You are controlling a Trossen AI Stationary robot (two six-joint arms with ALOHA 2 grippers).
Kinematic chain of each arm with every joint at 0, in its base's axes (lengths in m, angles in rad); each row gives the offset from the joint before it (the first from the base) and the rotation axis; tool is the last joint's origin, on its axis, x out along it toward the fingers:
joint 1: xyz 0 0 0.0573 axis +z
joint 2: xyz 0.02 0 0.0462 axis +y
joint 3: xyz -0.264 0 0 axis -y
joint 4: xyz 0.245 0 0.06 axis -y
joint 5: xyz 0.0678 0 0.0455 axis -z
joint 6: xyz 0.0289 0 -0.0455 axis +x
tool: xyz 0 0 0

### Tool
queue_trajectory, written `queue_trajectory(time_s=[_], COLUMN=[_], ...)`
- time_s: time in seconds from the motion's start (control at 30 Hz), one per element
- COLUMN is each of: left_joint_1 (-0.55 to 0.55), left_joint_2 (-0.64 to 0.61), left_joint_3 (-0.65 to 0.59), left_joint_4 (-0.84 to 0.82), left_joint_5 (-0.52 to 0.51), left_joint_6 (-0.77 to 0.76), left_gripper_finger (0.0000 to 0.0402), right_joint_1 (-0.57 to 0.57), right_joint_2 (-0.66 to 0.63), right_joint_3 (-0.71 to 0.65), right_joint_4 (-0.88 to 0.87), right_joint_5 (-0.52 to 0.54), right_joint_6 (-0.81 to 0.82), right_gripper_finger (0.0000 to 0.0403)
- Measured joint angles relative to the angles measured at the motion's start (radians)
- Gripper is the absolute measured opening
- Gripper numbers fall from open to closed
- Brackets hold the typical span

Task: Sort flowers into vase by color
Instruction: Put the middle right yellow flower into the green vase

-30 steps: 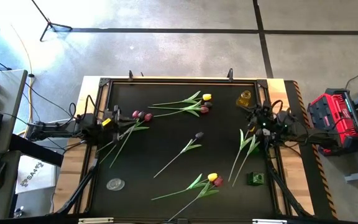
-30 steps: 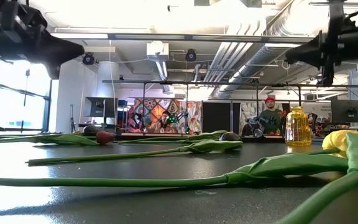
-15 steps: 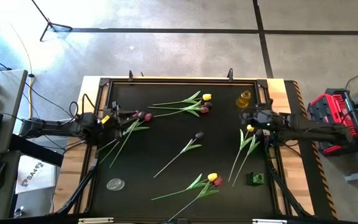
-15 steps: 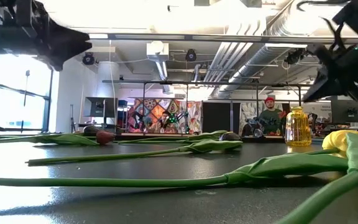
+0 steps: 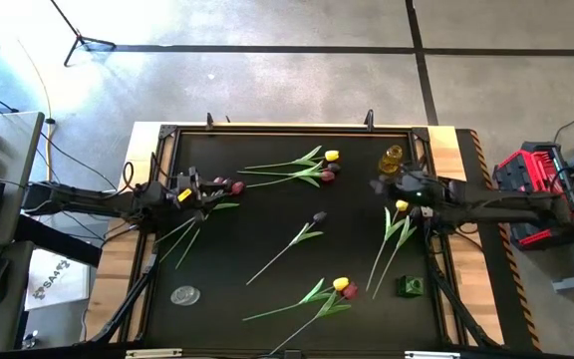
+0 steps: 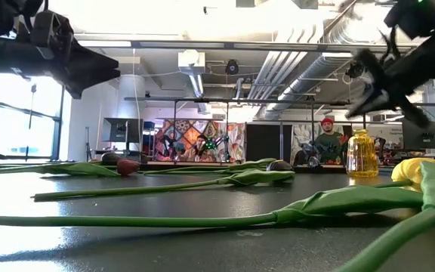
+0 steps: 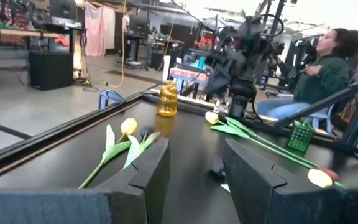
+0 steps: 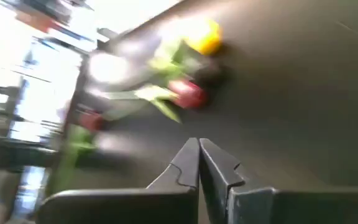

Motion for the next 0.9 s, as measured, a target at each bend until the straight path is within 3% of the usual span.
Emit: queue_trajectory(time_s=[0.2,0.4,0.6,0.9], left_joint_1=[0.0,0.0,0.0,0.0], left_joint_2=[0.072,0.124,0.148,0.151], left_joint_3=[0.0,0.0,0.0,0.0], left_joint_4=[0.048,0.065,0.102,0.069], left_joint_5=[-0.005,-0.025,-0.041,-0.032], left_joint_6=[0.014,0.019,0.02,0.021], left_gripper_finger=[0.0133,0.0133,0.0133,0.0133], right_joint_1=[-0.054,-0.069,-0.068,-0.076], right_joint_2=[0.107,0.2,0.305,0.435], right_joint_3=[0.122,0.188,0.184,0.184], right_joint_4=[-0.408,-0.471,-0.465,-0.465], right_joint_5=[-0.026,-0.066,-0.149,-0.411], right_joint_6=[0.058,0.02,0.094,0.033], right_gripper_finger=[0.0,0.0007,0.0053,0.013])
